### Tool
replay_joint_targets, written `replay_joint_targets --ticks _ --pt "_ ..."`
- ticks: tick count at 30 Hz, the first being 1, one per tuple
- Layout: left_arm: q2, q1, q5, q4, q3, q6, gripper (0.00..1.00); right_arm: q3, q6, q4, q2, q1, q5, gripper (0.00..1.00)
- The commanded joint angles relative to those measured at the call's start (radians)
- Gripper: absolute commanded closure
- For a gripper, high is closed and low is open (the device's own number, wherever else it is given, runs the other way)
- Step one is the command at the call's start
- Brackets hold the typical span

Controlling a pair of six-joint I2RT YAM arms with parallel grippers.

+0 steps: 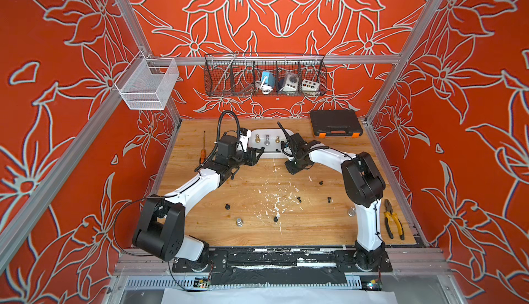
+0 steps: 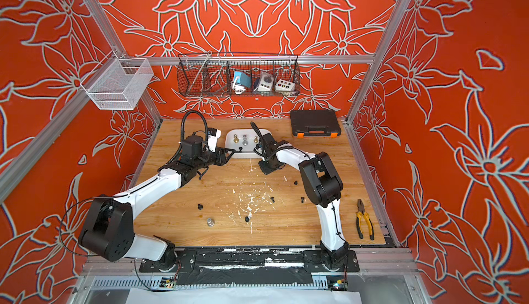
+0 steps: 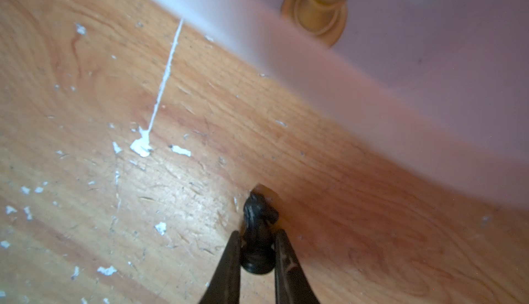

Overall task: Put the chess pieces into the storage box
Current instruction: Pick up the chess piece at the center of the board, then place the chess piece in the storage box.

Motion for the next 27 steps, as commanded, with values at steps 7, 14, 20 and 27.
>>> replay_joint_targets --ticks 7,14,20,27 --pt "-0.037 0.007 -0.004 0.001 -0.013 0.012 0.55 0.017 0.014 -0.012 -0.145 0.007 -0.060 0.87" --pt "-0.052 0.006 -0.008 0.001 -0.028 0.014 0.55 0.108 0.013 -0.023 -0.142 0.006 -0.084 0.86" --pt "-0.068 0.007 -0.015 -0.003 -0.037 0.016 0.55 0.233 0.015 -0.045 -0.051 0.005 -0.090 0.87" --pt "-0.091 0.006 -0.028 -0.018 -0.043 0.031 0.55 0.337 0.049 -0.049 0.048 0.001 -0.082 0.87"
